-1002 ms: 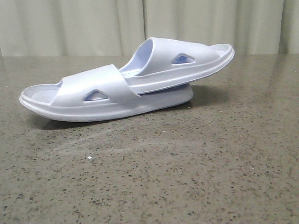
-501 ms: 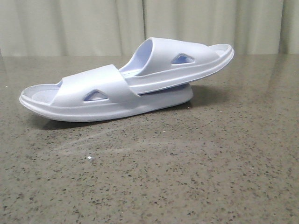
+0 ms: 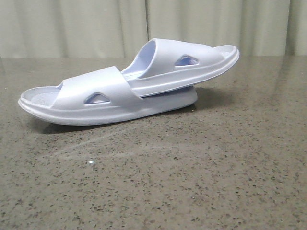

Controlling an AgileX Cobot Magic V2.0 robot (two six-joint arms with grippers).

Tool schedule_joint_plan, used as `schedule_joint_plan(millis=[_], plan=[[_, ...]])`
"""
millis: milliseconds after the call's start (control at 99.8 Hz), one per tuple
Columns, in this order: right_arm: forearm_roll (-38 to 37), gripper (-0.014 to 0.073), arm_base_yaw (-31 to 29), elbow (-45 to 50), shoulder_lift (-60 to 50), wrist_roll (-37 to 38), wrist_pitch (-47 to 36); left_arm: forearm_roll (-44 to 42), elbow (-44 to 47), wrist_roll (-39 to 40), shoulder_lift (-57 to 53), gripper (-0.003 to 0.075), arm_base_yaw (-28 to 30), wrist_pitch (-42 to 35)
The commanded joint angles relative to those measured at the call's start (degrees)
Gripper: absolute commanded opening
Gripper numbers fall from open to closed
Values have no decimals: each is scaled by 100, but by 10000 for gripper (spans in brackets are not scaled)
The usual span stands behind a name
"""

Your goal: Insert blue slippers together front up

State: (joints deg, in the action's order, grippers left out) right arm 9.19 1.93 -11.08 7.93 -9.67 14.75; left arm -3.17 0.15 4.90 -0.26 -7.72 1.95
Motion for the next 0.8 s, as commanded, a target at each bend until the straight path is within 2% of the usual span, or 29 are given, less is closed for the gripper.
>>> schedule_joint_plan(millis=[0, 60, 210, 441, 791], plan=[[-744, -107, -331, -77, -109, 1103, 459, 19, 46, 45, -164, 16, -38, -435], [-744, -107, -486, 40, -327, 1112, 450, 19, 46, 45, -164, 16, -38, -435], [-753, -107, -646, 542, -998, 1112, -326, 19, 46, 45, -164, 16, -38, -435], [-753, -107, -623, 1101, -968, 1125, -1265, 19, 46, 45, -164, 16, -38, -435], [-861, -107, -301, 1280, -968, 1125, -1417, 19, 46, 45, -164, 16, -38, -435]])
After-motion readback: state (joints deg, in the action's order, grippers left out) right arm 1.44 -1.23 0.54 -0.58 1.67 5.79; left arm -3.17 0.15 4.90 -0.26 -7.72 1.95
